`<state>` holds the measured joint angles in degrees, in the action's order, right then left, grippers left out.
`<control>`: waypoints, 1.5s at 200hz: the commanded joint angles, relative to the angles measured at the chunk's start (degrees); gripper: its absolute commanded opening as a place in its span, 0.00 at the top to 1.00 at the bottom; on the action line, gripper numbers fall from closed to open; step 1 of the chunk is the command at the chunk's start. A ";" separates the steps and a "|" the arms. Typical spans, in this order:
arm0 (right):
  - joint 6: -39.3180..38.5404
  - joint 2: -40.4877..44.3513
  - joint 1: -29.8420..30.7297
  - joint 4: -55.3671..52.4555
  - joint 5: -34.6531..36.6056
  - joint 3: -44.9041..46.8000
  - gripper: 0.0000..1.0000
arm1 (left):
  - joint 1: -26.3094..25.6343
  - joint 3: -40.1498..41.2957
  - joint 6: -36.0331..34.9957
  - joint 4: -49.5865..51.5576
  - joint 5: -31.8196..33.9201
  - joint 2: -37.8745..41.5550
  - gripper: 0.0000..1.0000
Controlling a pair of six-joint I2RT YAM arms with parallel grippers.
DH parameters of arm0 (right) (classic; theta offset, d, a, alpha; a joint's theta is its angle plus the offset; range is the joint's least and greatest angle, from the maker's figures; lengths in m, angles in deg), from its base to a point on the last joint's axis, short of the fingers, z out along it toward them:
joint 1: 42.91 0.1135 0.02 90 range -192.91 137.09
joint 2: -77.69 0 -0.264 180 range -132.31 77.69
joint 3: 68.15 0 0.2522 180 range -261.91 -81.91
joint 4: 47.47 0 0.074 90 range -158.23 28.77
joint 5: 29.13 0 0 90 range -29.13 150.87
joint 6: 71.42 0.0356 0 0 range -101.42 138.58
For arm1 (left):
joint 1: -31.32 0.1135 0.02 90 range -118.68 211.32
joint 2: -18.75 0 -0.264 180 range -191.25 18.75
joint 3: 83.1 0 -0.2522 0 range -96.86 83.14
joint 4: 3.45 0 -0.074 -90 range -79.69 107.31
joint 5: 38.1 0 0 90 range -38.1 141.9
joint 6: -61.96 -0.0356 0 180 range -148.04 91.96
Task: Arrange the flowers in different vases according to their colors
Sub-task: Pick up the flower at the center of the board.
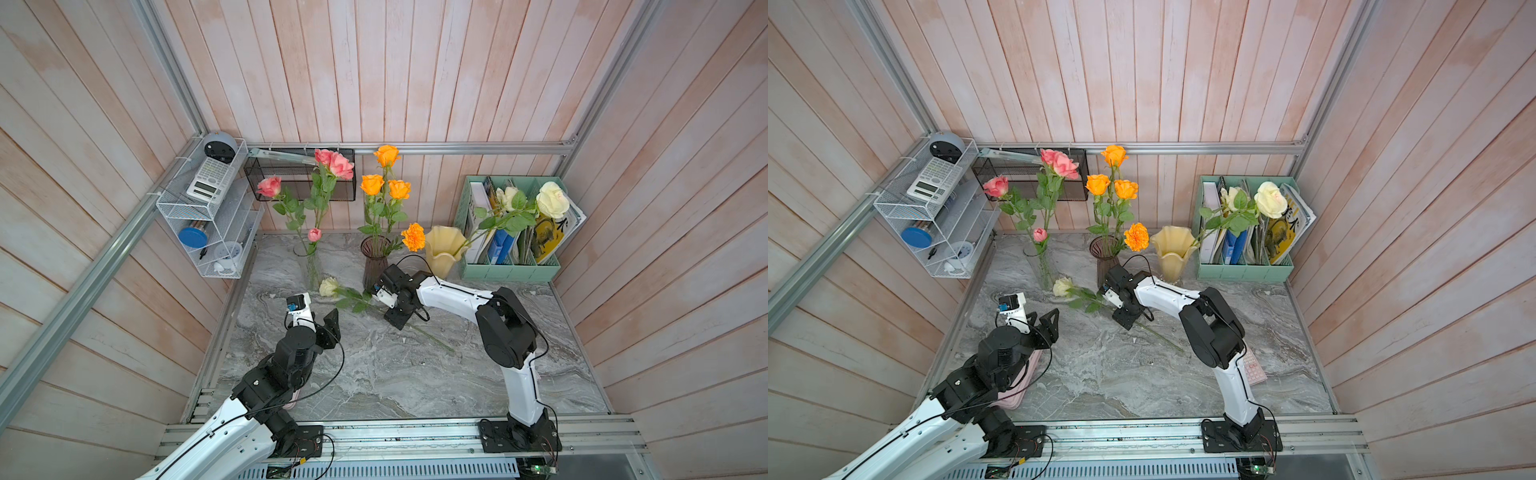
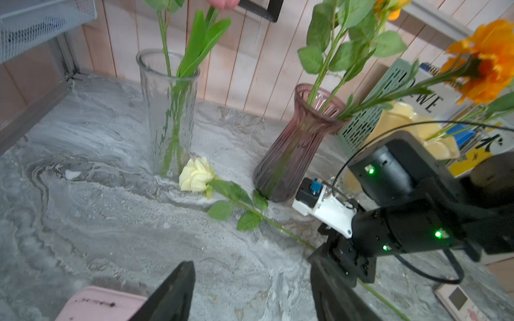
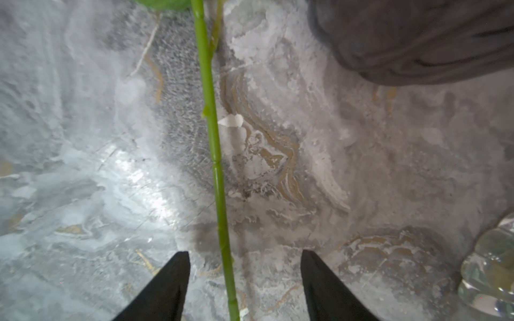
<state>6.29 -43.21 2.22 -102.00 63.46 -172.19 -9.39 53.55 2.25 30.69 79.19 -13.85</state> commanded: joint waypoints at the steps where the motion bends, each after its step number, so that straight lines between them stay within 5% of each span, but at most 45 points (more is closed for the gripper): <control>1: -0.90 -1.12 0.47 -2.87 -0.01 -0.58 0.36 | -0.29 2.01 3.00 4.06 0.28 2.68 0.29; 23: -0.83 -0.83 0.76 -1.09 -1.78 1.58 0.38 | -0.32 3.21 3.11 4.50 0.31 2.62 0.27; 62: 0.29 -0.68 1.13 -0.30 -3.17 2.71 0.67 | -0.31 2.41 6.09 6.53 1.24 -3.01 0.27; 145: 2.95 1.09 2.24 1.58 -3.33 5.09 1.00 | -0.34 6.35 9.84 6.95 -1.54 -6.48 0.29; 234: 6.48 12.82 9.11 -2.41 4.42 7.13 1.00 | -0.51 8.64 19.27 8.67 -2.71 -9.65 0.29; 300: 10.72 27.68 12.86 -4.70 7.89 9.30 1.00 | -2.37 8.16 19.25 8.39 -1.99 -8.49 0.29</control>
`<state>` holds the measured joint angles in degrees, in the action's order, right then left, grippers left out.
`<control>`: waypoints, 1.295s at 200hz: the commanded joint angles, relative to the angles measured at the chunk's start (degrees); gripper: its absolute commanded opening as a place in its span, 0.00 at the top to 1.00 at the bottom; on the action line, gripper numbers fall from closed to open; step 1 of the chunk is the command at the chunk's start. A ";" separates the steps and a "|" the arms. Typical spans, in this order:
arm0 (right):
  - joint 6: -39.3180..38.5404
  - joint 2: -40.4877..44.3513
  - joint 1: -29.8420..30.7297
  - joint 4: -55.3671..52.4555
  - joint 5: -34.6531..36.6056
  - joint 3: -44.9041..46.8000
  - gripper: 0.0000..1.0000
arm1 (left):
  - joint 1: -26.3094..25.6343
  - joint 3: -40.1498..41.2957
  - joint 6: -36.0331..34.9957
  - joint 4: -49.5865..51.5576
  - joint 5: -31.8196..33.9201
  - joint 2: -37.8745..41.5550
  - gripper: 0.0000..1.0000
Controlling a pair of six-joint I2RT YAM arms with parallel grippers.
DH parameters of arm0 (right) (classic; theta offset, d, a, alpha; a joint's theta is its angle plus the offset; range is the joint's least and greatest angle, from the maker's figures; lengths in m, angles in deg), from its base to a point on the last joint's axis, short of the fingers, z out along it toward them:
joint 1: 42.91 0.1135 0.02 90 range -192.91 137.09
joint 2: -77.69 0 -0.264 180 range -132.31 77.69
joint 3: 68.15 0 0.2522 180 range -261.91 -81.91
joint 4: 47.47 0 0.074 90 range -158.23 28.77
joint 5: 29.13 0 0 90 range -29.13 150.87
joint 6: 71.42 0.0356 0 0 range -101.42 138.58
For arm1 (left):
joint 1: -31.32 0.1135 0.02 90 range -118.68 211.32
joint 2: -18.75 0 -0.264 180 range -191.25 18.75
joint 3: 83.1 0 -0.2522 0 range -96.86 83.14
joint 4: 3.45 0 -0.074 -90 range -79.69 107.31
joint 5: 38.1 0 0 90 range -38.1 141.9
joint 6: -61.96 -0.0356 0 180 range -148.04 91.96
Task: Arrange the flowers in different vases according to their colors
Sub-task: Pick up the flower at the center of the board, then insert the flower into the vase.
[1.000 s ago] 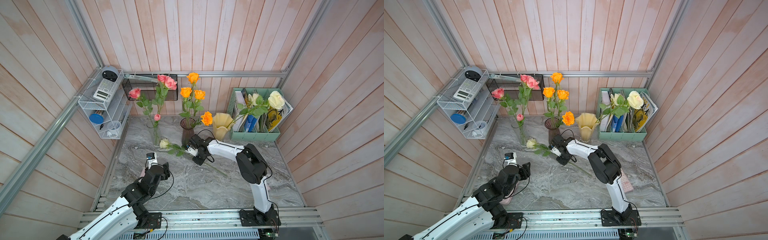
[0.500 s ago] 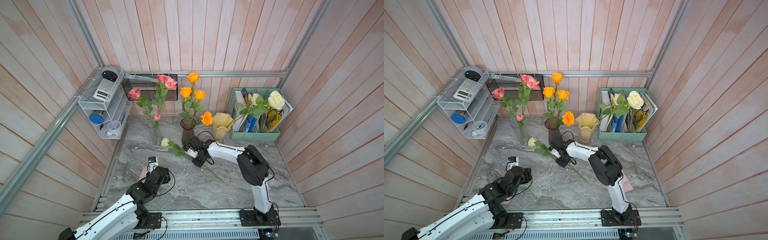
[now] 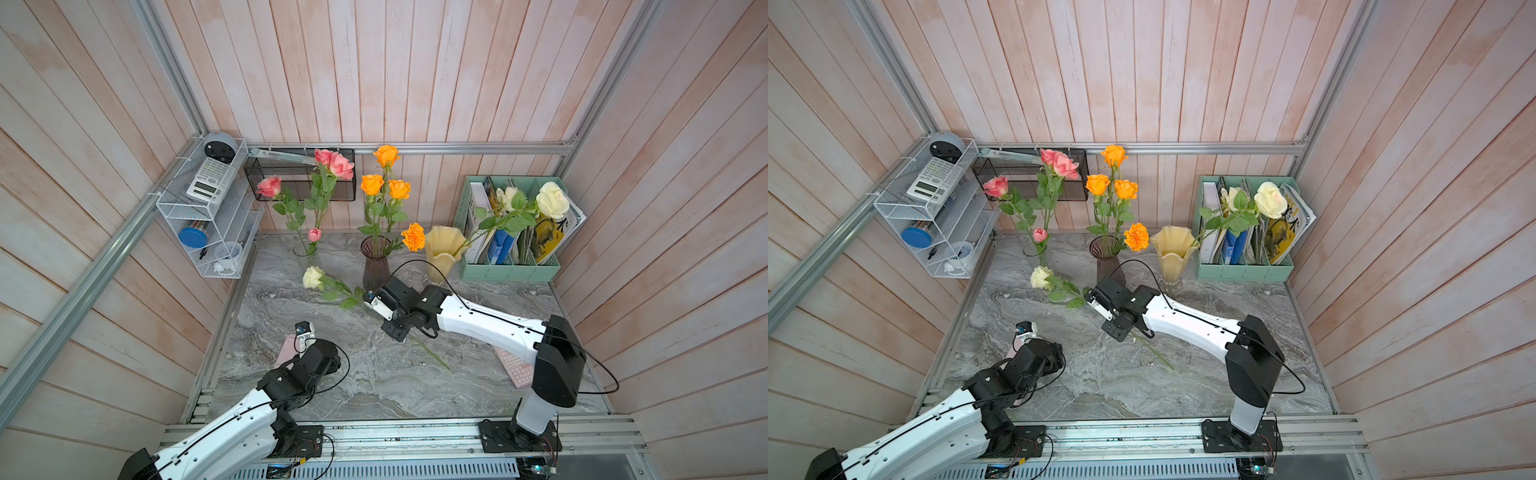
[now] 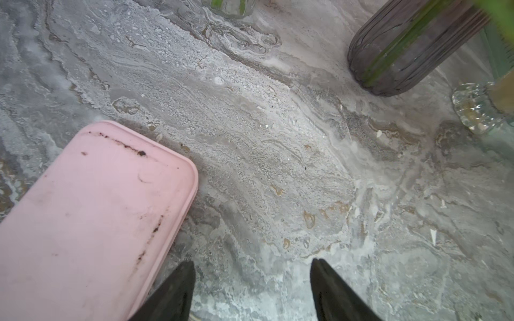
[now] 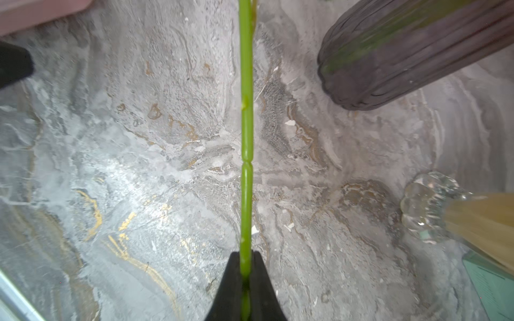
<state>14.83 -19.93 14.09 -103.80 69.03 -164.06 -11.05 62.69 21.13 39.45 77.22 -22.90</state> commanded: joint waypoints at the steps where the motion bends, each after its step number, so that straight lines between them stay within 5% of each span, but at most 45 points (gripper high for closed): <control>1: 2.21 4.65 1.09 -2.93 2.35 1.19 1.00 | -0.70 -0.99 0.34 -0.39 -0.02 0.54 0.29; 34: 2.76 13.37 1.54 -2.29 1.05 1.95 1.00 | -1.36 -0.65 0.25 -1.62 0.15 0.17 0.29; 78: 1.72 29.39 1.46 12.60 -0.35 5.53 1.00 | -1.64 -0.87 -1.42 -5.27 -1.22 -3.73 0.29; 131: -3.79 38.15 -1.83 26.30 8.28 4.11 1.00 | -1.81 -2.52 -3.60 -10.29 -2.73 -9.69 0.29; 189: 2.78 31.31 -22.58 45.12 4.50 2.16 1.00 | -1.79 -5.24 -6.26 -18.05 -5.62 -18.54 0.29; 259: -1.94 14.69 -28.52 62.49 6.92 -2.26 1.00 | -1.80 -7.93 -8.73 -24.26 -7.61 -25.82 0.29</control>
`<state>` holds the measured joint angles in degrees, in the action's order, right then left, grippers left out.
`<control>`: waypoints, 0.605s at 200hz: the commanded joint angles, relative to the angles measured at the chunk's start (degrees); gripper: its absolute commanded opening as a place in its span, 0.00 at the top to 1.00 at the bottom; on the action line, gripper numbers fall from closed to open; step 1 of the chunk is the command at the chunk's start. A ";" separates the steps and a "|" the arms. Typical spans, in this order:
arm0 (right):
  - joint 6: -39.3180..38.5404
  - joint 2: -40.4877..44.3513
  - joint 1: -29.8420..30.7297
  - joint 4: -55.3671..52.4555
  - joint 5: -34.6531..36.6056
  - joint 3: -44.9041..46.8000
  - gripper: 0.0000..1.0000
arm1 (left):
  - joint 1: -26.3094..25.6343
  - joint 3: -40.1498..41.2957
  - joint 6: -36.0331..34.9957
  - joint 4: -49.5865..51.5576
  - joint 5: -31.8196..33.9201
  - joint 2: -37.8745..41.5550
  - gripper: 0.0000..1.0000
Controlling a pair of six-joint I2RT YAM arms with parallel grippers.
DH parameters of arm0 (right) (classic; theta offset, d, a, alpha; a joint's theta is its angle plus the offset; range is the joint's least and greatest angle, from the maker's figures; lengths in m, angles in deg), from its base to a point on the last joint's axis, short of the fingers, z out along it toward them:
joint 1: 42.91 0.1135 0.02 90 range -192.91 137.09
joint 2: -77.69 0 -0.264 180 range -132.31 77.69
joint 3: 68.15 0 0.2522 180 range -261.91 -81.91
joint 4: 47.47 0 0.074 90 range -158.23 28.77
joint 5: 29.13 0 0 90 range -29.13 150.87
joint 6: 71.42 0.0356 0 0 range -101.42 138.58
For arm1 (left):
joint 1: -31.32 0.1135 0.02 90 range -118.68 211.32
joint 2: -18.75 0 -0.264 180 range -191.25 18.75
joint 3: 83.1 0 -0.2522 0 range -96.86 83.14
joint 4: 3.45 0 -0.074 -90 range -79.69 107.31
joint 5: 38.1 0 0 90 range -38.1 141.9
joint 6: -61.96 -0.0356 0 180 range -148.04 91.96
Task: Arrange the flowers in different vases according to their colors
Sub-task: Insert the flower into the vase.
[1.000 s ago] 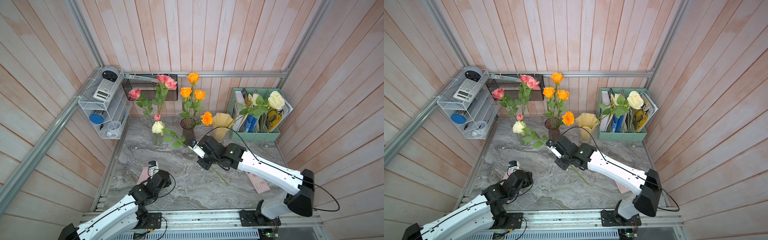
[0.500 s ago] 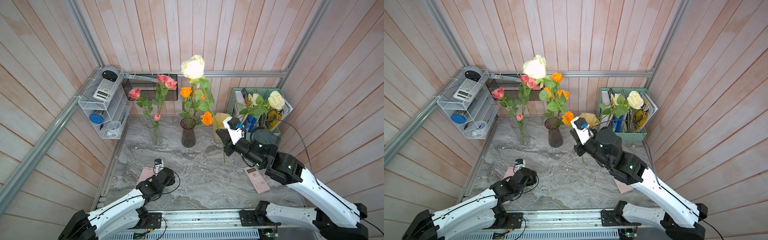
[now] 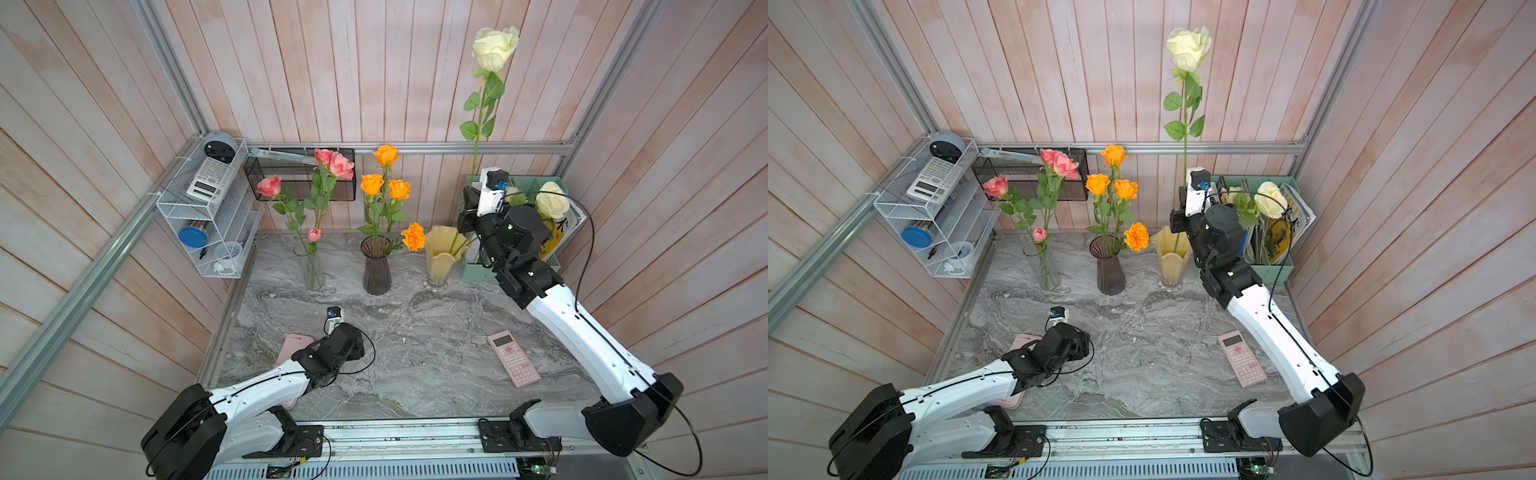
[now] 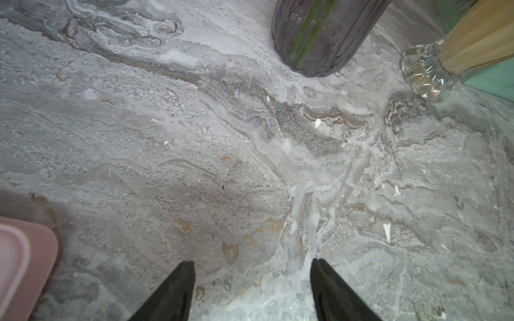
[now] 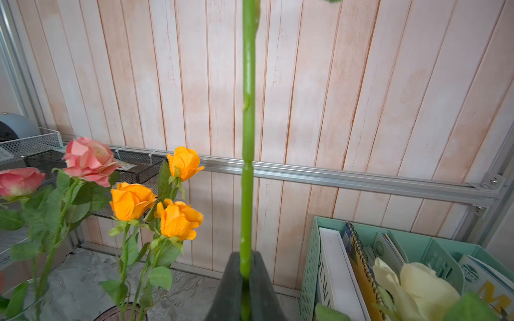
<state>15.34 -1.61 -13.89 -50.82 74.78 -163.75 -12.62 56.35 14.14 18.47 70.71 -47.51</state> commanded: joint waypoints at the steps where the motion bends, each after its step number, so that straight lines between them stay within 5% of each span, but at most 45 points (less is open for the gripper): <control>1: -2.54 -4.03 -0.54 9.70 1.19 -2.64 1.00 | -0.24 -1.60 -1.74 -3.26 -1.08 -1.23 0.29; 121: -2.02 -9.28 -1.04 22.73 3.39 11.86 1.00 | -0.18 -1.25 -4.29 -5.39 -1.41 -3.70 0.29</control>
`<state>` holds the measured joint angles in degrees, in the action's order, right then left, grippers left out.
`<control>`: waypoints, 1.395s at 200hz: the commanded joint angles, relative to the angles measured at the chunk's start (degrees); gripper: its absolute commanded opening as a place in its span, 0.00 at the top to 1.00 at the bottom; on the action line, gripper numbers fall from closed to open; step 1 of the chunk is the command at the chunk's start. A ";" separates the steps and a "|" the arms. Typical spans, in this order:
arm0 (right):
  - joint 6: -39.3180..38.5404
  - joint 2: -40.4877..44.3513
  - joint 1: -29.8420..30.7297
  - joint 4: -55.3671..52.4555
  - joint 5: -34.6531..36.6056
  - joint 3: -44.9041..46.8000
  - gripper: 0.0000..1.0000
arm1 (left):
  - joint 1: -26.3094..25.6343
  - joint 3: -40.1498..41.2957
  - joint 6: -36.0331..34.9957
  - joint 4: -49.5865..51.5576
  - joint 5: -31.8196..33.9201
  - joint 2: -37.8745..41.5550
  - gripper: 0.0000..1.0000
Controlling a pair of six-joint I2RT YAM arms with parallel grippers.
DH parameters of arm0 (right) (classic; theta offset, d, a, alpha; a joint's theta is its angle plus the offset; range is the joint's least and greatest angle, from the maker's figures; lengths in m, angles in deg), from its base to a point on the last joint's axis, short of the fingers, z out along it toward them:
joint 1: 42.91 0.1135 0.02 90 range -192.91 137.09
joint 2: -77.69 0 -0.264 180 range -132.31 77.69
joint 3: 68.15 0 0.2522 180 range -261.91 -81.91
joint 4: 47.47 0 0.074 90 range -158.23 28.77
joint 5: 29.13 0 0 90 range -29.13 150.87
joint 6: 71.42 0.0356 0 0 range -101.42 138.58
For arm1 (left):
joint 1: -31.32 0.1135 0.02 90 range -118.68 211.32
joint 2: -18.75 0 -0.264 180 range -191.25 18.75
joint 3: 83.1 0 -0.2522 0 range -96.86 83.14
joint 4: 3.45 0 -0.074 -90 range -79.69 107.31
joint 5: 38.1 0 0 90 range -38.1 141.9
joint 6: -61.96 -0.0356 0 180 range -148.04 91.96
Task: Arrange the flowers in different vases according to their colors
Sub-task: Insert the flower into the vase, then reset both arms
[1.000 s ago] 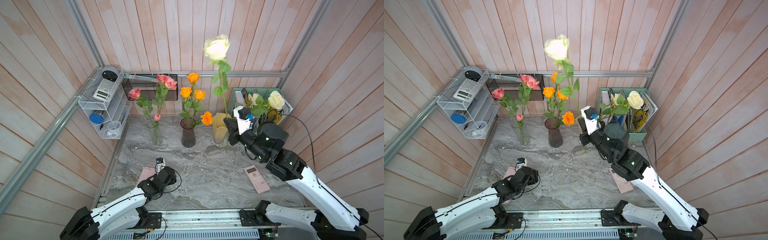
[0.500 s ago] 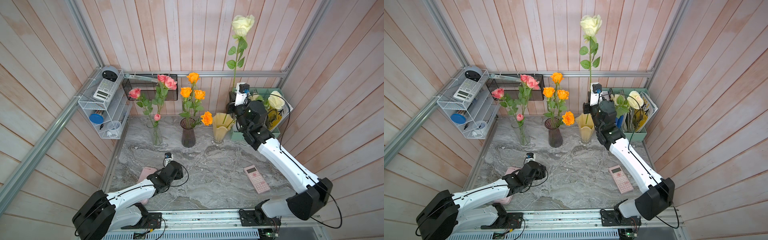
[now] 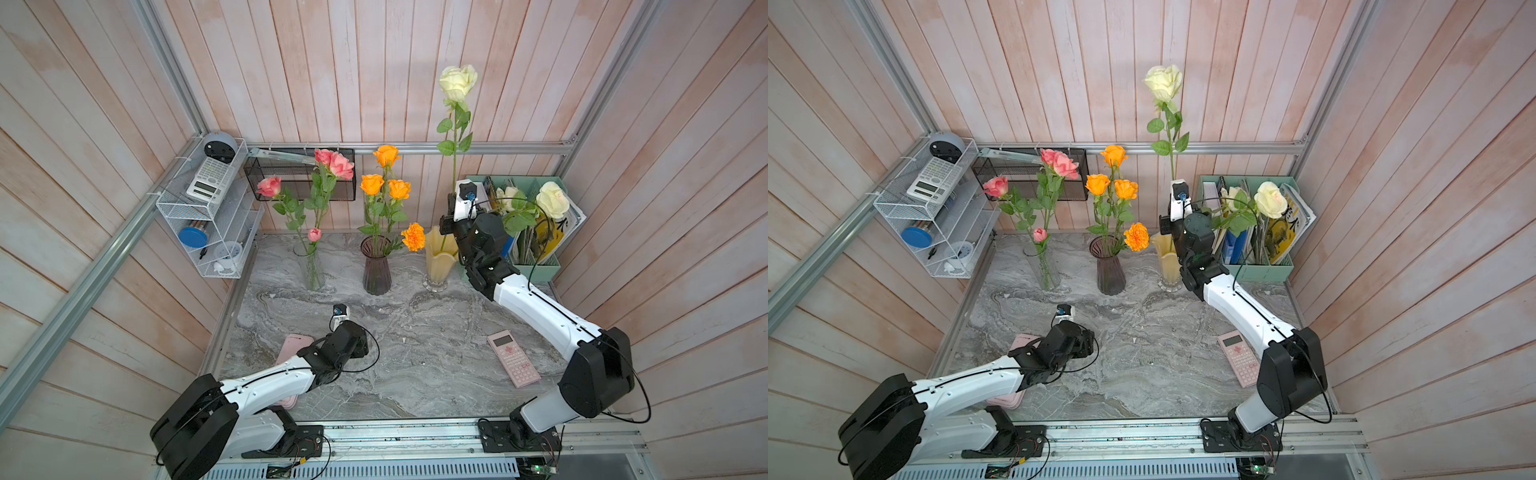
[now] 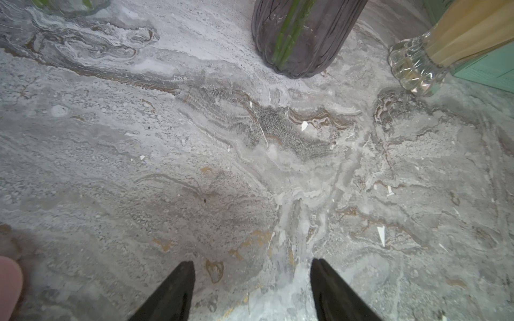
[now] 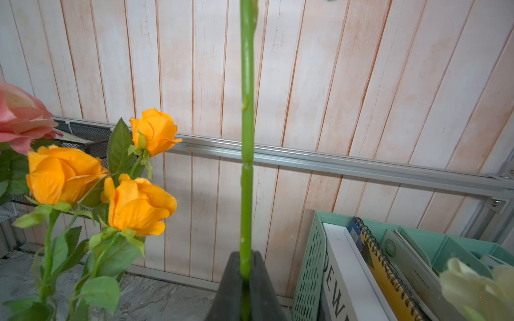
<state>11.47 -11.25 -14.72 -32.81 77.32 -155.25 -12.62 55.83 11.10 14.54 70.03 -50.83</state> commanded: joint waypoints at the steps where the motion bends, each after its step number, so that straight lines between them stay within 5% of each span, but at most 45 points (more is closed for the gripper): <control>1: 2.02 0.45 -0.22 4.80 0.86 3.50 1.00 | -0.13 -0.68 -1.25 -1.44 -0.73 -0.33 0.29; 23: 3.56 2.13 0.06 5.58 0.67 7.89 1.00 | -0.17 -0.48 -1.41 -1.77 -0.71 0.06 0.29; 156: 8.59 17.60 0.64 -5.78 0.77 19.58 0.43 | -0.05 -1.77 -3.10 0.43 -0.03 4.04 0.26; 212: 14.09 28.29 0.62 -20.32 1.33 26.72 0.26 | 6.15 -3.43 -4.55 -2.29 -2.39 8.13 0.17; 239: 16.62 35.65 0.64 -25.20 1.08 32.47 0.18 | 9.32 -3.35 -6.29 -3.53 -1.35 10.64 0.00; 279: 19.59 47.14 0.64 -32.53 2.01 38.39 0.08 | 13.18 -4.77 -7.85 -2.29 -0.16 11.64 0.00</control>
<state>27.93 30.67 -14.44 -58.79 77.82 -118.77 -1.11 52.79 5.28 12.42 68.87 -40.17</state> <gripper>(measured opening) 0.891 0.999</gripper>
